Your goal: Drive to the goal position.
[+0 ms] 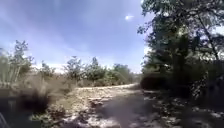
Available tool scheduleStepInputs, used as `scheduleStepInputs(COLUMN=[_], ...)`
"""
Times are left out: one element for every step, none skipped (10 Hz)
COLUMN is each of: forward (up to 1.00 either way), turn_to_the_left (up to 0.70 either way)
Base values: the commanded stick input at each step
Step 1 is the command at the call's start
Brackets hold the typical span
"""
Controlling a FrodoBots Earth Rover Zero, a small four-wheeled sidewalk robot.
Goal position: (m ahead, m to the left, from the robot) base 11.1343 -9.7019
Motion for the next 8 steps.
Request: scheduleStepInputs(forward=[0.70, 0.70, 0.70, 0.70, 0.70, 0.70, 0.70, 0.70], turn_to_the_left=[0.00, 0.00, 0.00, 0.00, 0.00, 0.00, 0.00, 0.00])
